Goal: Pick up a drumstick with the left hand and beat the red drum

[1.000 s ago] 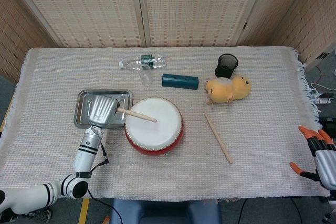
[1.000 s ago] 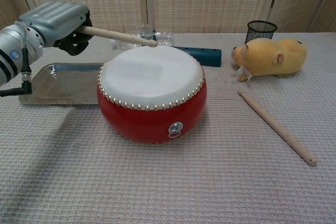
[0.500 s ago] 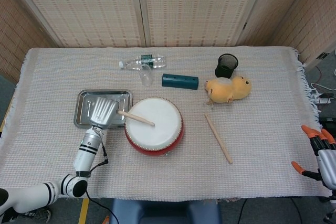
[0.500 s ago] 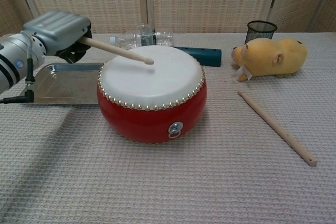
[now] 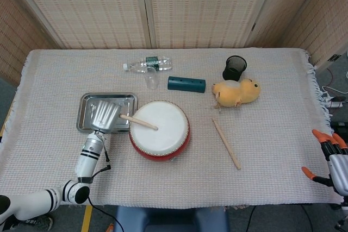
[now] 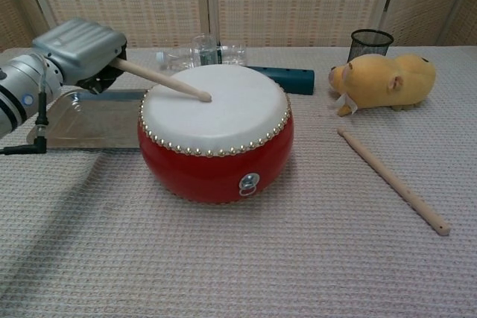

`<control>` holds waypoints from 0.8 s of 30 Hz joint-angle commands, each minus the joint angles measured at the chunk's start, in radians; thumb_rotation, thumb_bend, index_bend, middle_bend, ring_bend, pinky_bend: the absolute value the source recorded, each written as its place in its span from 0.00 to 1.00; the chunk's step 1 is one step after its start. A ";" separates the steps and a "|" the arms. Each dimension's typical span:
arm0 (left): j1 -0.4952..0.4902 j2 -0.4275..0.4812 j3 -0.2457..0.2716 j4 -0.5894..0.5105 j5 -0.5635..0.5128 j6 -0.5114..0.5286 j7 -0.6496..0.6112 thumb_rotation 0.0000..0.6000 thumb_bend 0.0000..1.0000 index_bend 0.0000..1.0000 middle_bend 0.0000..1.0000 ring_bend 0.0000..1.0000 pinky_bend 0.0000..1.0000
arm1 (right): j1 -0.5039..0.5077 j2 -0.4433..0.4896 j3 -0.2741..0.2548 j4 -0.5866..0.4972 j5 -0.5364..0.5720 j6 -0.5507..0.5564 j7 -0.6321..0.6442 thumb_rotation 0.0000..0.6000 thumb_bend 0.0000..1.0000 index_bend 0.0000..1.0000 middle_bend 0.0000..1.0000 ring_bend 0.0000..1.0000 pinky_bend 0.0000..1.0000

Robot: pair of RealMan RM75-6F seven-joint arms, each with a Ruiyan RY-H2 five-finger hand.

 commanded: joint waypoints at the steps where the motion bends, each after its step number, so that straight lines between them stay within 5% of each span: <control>1: 0.005 0.005 -0.038 -0.040 -0.028 0.004 -0.056 1.00 0.76 1.00 1.00 1.00 1.00 | -0.001 0.000 0.001 0.000 -0.001 0.003 0.001 1.00 0.19 0.00 0.10 0.00 0.01; 5: 0.017 0.060 -0.160 -0.125 -0.144 -0.033 -0.204 1.00 0.76 1.00 1.00 1.00 1.00 | -0.002 0.000 0.000 0.001 -0.005 0.008 0.005 1.00 0.19 0.00 0.10 0.00 0.01; 8: 0.010 0.087 -0.202 -0.112 -0.199 -0.059 -0.233 1.00 0.76 1.00 1.00 1.00 1.00 | -0.004 0.000 0.000 0.003 -0.003 0.010 0.009 1.00 0.19 0.00 0.10 0.00 0.01; 24: -0.051 -0.028 -0.123 0.356 -0.291 -0.285 -0.232 1.00 0.76 1.00 1.00 1.00 1.00 | 0.001 -0.009 0.002 0.017 0.021 -0.018 0.020 1.00 0.19 0.00 0.10 0.00 0.01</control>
